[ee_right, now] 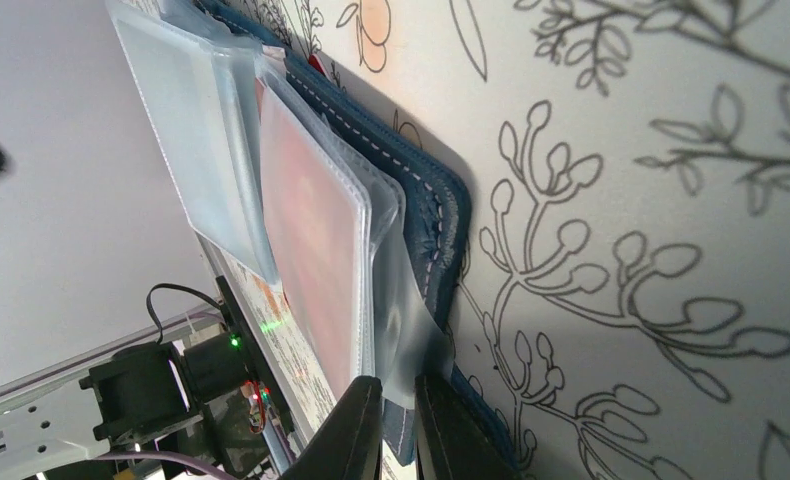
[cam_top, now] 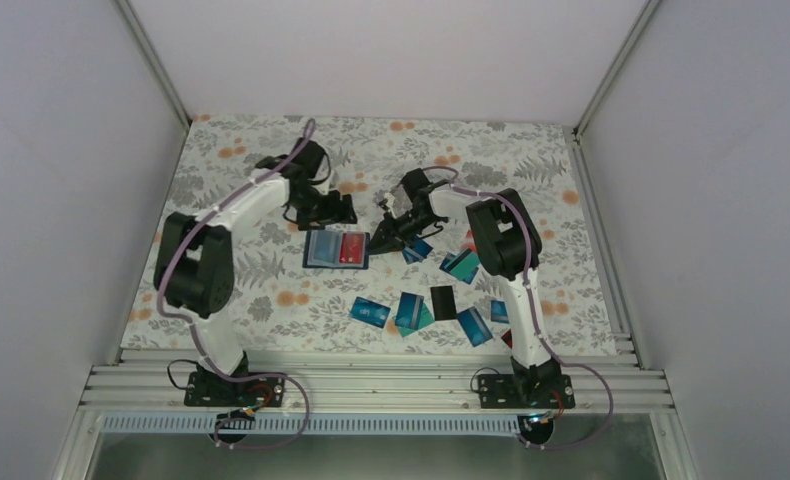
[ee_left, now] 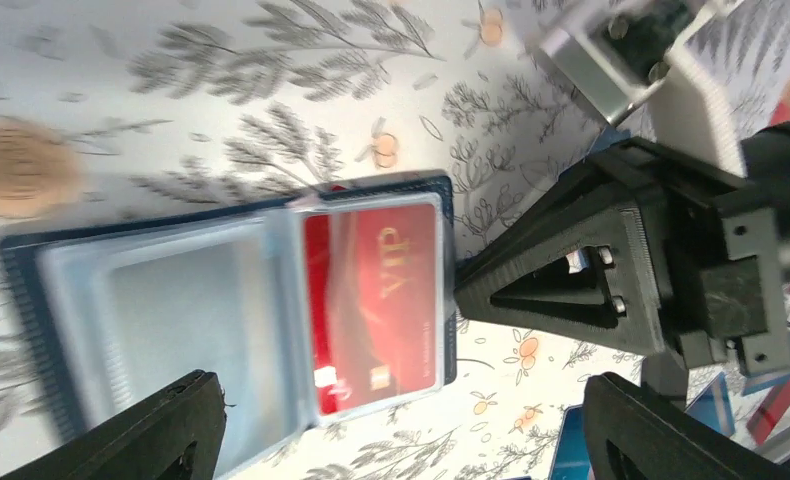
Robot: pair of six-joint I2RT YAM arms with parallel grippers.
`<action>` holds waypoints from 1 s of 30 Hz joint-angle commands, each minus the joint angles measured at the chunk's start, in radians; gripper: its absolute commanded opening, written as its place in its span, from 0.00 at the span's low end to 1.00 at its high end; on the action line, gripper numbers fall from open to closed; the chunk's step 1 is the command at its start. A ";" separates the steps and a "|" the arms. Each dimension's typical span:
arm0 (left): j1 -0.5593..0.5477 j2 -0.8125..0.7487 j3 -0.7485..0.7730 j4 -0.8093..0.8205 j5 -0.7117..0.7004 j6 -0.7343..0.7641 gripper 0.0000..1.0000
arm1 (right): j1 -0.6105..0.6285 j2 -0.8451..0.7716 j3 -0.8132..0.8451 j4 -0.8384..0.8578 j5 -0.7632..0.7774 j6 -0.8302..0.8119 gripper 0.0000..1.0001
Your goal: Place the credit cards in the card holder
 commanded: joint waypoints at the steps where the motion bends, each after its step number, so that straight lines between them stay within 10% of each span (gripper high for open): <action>1: 0.080 -0.084 -0.078 0.007 -0.013 0.082 0.90 | 0.011 0.074 -0.005 -0.007 0.163 -0.004 0.10; 12: 0.199 -0.059 -0.349 0.245 0.090 0.117 0.92 | 0.011 0.065 -0.002 -0.045 0.198 -0.023 0.09; 30: 0.204 -0.058 -0.373 0.319 0.277 0.101 0.86 | 0.011 0.066 0.010 -0.066 0.223 -0.024 0.09</action>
